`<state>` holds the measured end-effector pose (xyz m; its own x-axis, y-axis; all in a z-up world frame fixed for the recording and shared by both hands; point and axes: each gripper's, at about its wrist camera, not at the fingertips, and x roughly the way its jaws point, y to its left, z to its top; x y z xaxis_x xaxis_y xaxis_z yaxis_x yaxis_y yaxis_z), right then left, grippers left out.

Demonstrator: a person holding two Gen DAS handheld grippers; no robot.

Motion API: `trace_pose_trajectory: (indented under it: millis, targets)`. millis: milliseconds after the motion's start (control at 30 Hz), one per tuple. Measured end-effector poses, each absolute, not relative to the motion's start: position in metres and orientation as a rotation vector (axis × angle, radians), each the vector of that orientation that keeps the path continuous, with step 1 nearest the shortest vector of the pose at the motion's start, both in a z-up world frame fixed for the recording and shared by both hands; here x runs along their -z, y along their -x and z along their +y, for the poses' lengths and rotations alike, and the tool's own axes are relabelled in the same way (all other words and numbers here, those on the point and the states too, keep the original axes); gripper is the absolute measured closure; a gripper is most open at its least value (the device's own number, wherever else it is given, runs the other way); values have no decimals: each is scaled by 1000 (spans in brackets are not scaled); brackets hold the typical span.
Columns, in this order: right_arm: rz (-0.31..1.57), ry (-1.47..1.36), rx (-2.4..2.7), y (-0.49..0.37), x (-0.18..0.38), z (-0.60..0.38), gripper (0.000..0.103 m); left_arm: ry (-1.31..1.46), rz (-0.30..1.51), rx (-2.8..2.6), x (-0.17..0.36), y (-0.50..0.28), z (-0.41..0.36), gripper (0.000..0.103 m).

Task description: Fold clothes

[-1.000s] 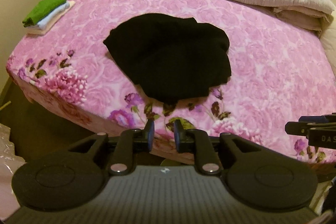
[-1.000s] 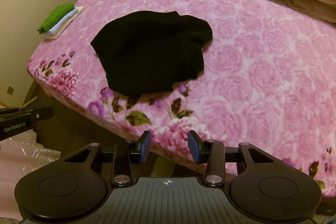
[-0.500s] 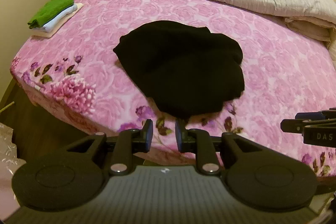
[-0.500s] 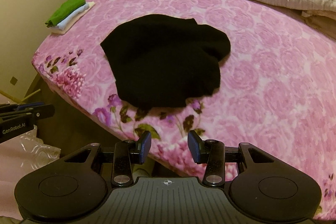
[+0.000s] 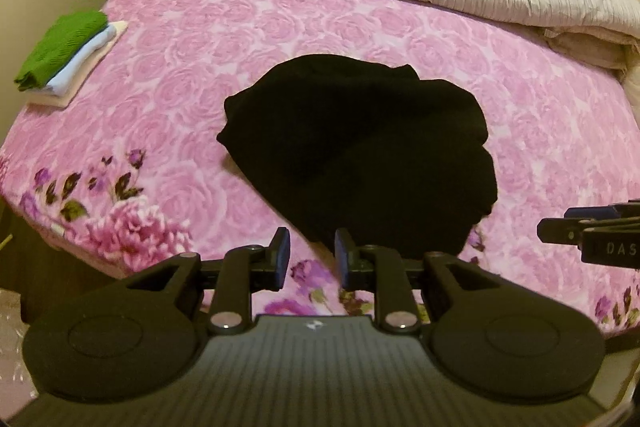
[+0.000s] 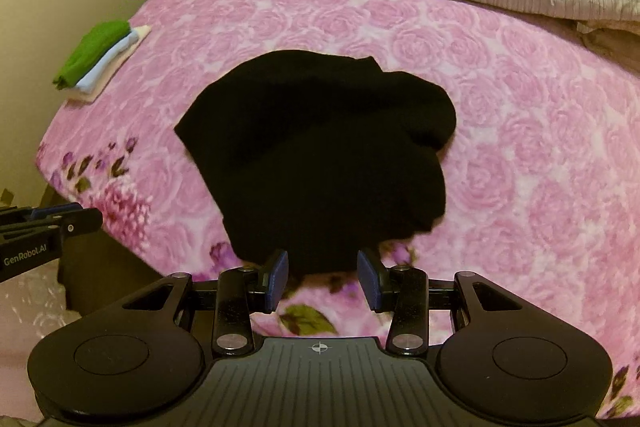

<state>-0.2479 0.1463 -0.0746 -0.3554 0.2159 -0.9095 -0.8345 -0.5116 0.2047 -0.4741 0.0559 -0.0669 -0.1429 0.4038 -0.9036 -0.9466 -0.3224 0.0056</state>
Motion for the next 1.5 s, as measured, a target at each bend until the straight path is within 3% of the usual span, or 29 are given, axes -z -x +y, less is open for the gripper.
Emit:
trace_pose_trajectory:
  millis: [333, 533, 800, 1167, 1500]
  targets:
    - [1061, 1094, -1667, 258, 129, 169, 60, 1157, 802, -1532, 122, 544, 82, 77]
    - [1231, 1034, -1451, 227, 173, 172, 52, 1286, 793, -1489, 170, 569, 91, 75]
    - [1308, 978, -1351, 202, 212, 191, 47, 1480, 693, -1500, 225, 582, 104, 71]
    - [1420, 859, -1377, 184, 243, 233, 46, 1571, 622, -1577, 248, 575, 120, 69]
    - [1624, 518, -1320, 146, 285, 247, 42, 1557, 604, -1661, 240, 579, 116, 69]
